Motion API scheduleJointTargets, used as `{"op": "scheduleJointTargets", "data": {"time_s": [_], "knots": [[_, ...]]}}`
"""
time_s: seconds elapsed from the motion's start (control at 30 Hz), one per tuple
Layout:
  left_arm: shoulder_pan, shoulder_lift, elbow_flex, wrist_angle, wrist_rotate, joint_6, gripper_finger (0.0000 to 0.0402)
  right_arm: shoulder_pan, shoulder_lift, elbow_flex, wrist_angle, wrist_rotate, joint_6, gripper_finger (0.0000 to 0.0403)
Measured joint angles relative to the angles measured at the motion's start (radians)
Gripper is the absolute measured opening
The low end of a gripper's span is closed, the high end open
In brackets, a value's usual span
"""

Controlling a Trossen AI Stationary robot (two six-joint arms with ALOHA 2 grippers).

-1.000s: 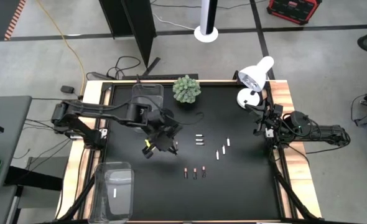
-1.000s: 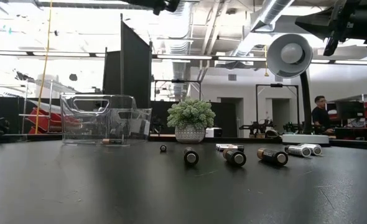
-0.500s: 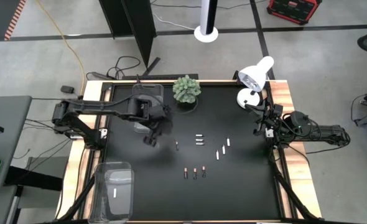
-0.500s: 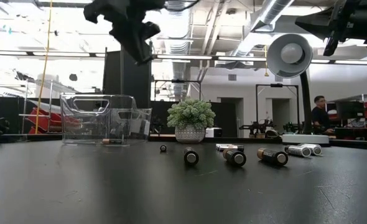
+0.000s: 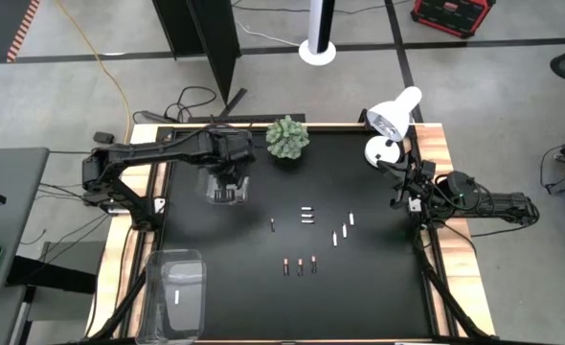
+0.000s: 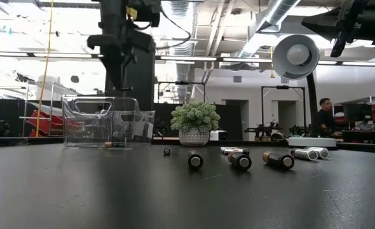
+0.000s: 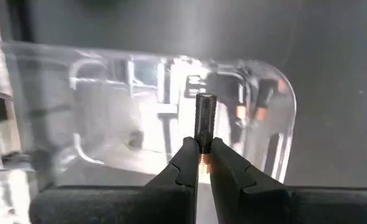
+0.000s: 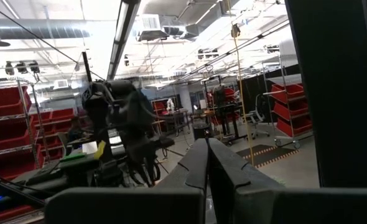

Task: Sort batteries
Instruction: Put the copper and black battery into the top transparent bin, then put the top black battery into the top transparent bin

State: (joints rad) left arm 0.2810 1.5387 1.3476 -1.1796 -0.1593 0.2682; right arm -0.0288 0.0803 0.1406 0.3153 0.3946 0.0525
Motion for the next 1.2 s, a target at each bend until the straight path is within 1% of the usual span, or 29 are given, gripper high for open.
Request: {"op": "scheduleJointTargets", "data": {"time_s": [0.1,0.37,0.5,0.73,0.9,1.03,1.2], "knots": [[0.016,0.000,-0.032,0.001,0.053,0.004,0.0015,0.000,0.000,0.000,0.000,0.000,0.000,0.0031],[0.015,0.001,-0.084,0.030,0.136,0.026,0.0017,0.000,0.000,0.000,0.000,0.000,0.000,0.0031],[0.015,0.001,-0.084,0.032,0.137,0.025,0.0026,0.000,0.000,0.000,0.000,0.000,0.000,0.0031],[0.004,0.001,-0.084,0.066,0.137,0.031,0.0073,0.000,0.000,0.000,0.000,0.000,0.000,0.0031],[-0.006,0.001,-0.084,0.072,0.138,0.034,0.0098,0.000,0.000,0.000,0.000,0.000,0.000,0.0031],[-0.007,0.001,-0.084,0.072,0.138,0.036,0.0108,0.000,0.000,0.000,0.000,0.000,0.000,0.0031],[-0.021,0.001,-0.065,0.095,0.137,0.057,0.0109,0.000,0.000,0.000,0.000,0.000,0.000,0.0031]]}}
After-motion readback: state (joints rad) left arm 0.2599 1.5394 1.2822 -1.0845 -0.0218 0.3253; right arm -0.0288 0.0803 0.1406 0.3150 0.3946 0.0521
